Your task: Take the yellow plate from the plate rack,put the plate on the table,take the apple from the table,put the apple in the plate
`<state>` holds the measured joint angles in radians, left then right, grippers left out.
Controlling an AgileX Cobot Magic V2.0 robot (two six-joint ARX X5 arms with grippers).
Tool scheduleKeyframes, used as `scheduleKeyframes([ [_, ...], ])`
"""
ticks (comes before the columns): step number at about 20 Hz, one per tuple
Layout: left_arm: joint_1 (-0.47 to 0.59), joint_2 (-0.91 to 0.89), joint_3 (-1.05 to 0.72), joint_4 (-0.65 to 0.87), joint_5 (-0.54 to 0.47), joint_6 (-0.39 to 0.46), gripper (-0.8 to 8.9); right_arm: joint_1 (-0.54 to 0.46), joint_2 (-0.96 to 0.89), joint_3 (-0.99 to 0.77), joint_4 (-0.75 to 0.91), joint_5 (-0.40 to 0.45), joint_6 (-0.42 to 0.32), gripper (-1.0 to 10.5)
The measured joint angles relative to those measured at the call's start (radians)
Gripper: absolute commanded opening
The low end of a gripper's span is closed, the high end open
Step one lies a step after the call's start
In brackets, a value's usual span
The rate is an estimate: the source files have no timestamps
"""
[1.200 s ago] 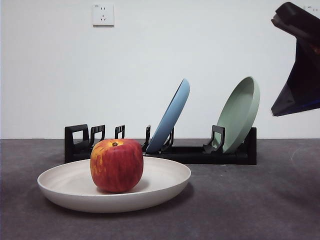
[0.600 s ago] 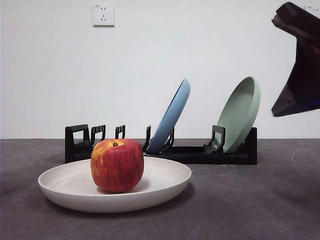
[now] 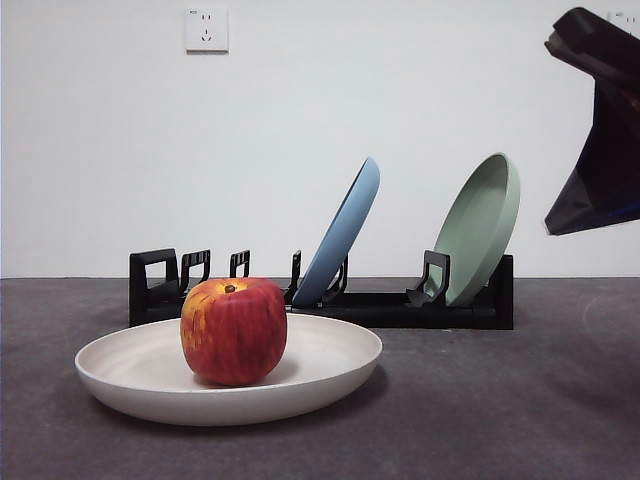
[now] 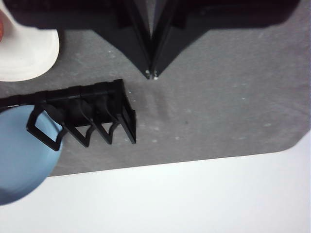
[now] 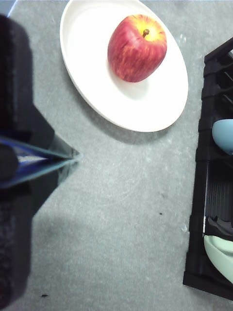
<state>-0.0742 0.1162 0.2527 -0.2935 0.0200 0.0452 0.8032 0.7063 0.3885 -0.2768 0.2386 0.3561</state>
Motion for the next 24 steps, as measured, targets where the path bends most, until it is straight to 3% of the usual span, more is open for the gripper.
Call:
scheduleKeyframes([
  [3, 0.032, -0.042, -0.089, 0.095, 0.038, 0.0, -0.04, 0.0, 0.0, 0.0, 0.0, 0.0, 0.0, 0.0],
  [9, 0.034, -0.111, -0.229, 0.127, 0.04, -0.015, -0.04, 0.0, 0.0, 0.0, 0.0, 0.0, 0.0, 0.0],
  [24, 0.034, -0.112, -0.235, 0.111, 0.023, -0.038, -0.04, 0.0, 0.0, 0.0, 0.0, 0.0, 0.0, 0.0],
])
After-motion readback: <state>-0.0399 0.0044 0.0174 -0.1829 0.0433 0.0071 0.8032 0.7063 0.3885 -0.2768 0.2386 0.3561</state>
